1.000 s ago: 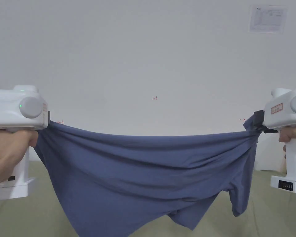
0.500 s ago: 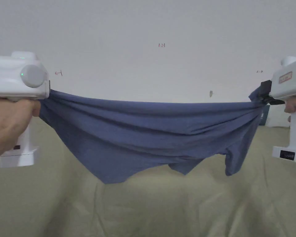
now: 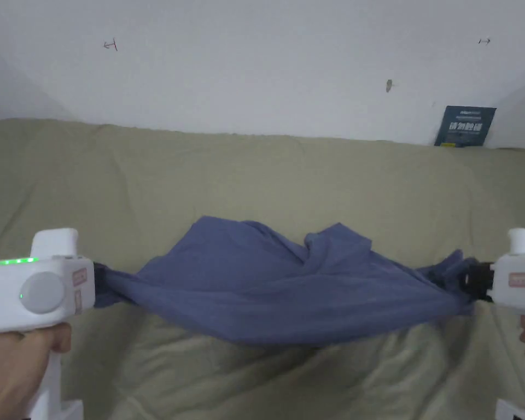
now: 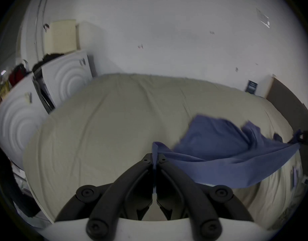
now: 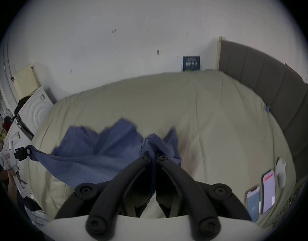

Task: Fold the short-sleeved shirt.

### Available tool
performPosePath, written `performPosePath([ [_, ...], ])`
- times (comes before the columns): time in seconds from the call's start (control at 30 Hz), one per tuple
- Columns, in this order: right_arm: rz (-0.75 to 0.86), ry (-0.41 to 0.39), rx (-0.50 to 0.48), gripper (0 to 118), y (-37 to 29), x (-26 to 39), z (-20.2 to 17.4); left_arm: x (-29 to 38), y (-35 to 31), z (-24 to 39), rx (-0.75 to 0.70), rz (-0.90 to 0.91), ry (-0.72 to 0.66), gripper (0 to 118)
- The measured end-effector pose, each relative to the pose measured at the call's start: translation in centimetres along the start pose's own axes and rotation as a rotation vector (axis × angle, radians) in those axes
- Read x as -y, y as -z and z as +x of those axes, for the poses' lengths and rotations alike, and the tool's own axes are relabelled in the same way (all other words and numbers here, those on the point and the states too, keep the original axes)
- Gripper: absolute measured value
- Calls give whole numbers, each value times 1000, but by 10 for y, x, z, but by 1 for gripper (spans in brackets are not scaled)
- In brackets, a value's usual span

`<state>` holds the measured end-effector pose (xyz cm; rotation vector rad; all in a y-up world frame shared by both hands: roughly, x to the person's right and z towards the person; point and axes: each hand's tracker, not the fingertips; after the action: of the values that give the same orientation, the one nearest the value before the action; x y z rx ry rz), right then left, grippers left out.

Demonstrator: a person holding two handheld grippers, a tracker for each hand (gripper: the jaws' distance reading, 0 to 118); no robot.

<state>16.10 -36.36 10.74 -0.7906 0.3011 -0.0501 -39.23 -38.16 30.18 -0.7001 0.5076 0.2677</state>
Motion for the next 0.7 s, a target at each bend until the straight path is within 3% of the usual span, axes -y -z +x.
performPosePath([
  [0.17, -14, 123, -27, 5, -26, 61, 16, 49, -32, -12, 6, -30, 15, 0],
  [0.3, -45, 121, -29, 5, -49, 95, 26, 69, -42, -34, -13, -69, 38, 0],
  [0.4, -61, 200, -44, 5, -60, 118, 35, 87, -57, -43, -9, -92, 40, 0],
  [0.53, -82, 224, -22, 5, -53, 132, 45, 103, -60, -44, -1, -130, 54, 0],
  [0.6, -99, 277, -19, 12, -44, 137, 51, 107, -57, -45, -2, -147, 53, 0],
  [0.63, -88, 269, 30, 45, -43, 139, 50, 109, -54, -46, 7, -151, 38, 0],
  [0.67, -103, 253, 67, 86, -41, 139, 51, 111, -52, -47, 12, -156, 31, 5],
  [0.7, -131, 266, 75, 115, -40, 142, 52, 112, -50, -46, 14, -160, 29, 22],
])
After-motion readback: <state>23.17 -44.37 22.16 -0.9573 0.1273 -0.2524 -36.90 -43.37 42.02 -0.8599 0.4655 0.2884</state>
